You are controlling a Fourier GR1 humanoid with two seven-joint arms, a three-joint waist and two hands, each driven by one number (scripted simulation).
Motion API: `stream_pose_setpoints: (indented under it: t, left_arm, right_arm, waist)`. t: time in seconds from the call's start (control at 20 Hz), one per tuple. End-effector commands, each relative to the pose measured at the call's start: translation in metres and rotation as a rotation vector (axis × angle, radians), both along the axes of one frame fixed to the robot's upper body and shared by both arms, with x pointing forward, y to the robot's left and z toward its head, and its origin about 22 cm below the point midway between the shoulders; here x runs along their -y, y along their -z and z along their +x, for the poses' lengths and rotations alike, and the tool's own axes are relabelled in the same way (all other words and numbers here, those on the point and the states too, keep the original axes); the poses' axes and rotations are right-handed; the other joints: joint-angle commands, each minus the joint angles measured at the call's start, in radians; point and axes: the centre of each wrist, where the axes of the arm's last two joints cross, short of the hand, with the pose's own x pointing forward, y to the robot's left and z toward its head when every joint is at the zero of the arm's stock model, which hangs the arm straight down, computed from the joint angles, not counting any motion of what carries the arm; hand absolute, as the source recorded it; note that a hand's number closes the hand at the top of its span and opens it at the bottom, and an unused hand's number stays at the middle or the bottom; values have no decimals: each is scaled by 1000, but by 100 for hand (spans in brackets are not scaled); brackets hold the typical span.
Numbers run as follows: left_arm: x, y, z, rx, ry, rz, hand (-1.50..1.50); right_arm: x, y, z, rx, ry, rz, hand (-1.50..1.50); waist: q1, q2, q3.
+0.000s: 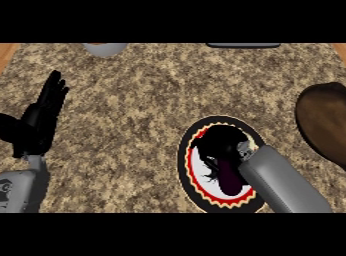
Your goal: Pick the eggplant from the plate and place it in the pan
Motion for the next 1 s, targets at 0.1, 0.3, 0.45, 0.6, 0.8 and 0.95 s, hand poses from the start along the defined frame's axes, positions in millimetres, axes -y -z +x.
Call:
stream_pose_setpoints:
  t: [0.1,0.3,0.45,0.6,0.8,0.95]
  left_arm:
    - [-7,16,-15,-12,-67,-4,0]
    - [-27,18,-22,-32,-100,10,0]
    - [-21,14,-18,-24,-109,3,0]
    - [-10,18,-20,-31,-87,-31,0]
    - [-17,5,-21,-14,-38,-5,0]
    - [-9,8,-8,-17,-34,7,0]
  right_arm:
    - [25,11,-37,100,337,107,150]
    - [43,-4,-52,290,654,214,150]
    - [45,-37,-77,513,703,372,150]
    - [44,-62,-109,603,793,507,150]
    - [57,-85,-155,686,916,594,150]
    - [77,-104,-177,764,963,624,150]
  waist:
    - [-58,-10,2]
    - [-101,-24,1]
    - [-111,-27,2]
    - [-84,-18,2]
    - [-44,-7,2]
    - [-32,2,2]
